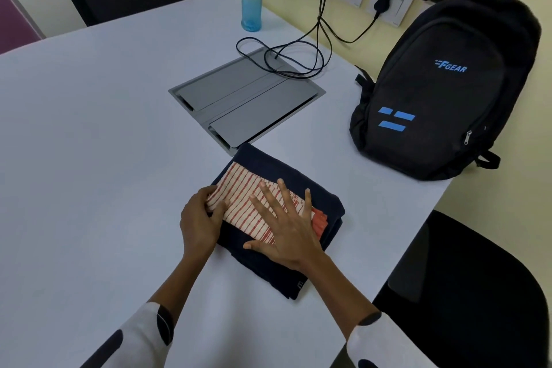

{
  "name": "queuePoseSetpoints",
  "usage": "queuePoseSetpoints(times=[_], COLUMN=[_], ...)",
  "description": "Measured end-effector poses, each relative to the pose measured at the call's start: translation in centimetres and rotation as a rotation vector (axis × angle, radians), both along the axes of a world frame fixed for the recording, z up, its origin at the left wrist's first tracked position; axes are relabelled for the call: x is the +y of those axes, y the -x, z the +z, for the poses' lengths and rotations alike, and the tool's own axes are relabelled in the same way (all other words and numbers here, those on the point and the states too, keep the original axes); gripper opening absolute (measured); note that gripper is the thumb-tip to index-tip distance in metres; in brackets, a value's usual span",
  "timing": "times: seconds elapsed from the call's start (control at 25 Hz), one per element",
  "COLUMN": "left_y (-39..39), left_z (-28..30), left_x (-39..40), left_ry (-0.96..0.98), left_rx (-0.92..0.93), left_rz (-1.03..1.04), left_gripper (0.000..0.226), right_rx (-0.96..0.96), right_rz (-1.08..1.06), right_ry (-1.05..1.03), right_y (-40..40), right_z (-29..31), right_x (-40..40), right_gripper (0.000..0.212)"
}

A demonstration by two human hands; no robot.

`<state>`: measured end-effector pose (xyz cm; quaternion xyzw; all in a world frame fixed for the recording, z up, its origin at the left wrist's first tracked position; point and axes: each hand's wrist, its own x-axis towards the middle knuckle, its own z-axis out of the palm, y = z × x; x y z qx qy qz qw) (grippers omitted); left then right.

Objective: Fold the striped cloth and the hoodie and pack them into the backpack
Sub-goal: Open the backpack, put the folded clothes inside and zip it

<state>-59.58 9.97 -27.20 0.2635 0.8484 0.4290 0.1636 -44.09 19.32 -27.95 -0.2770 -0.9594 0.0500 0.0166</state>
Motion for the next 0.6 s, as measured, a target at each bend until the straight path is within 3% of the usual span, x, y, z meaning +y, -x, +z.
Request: queuePoseSetpoints(times=[0.12,0.24,0.36,0.48,0.52,0.6], left_y=[0.2,-1.1,-2.3,-1.4,-1.2,-1.5], left_z=[-0.1,0.5,0.3,-1.0,-1.4,-1.8], left_x=[0.8,0.3,-1.9,-3.3,-3.3,-3.3], left_ry=[0.013,0.104,0.006,0.125,0.209,0.371], left_rx=[-0.085,0.131,0.41,0.706,0.751,0.622], left_rz=[0.115,0.213,-0.073,-0.429,-0.529,-0.604], left_gripper=[0.036,0.037,0.028,0.052,0.061,0.084], right_rx=[0.003,0.017,0.021,0.036,0.048,0.097], right_rz=[-0.004,-0.031,-0.08,-0.075,-0.075,-0.087], right_ry=[0.023,0.042,0.069,0.125,0.166,0.142], right_y=[0.0,-0.4,-0.7,-0.6,-0.8,-1.5], right_z=[0.2,-0.1,-0.5,0.0,0.1,-0.1], right_x=[-0.1,-0.2,-0.5,0.0,0.1,0.1], right_gripper=[0.096,0.097,0.094,0.092,0.091,0.091])
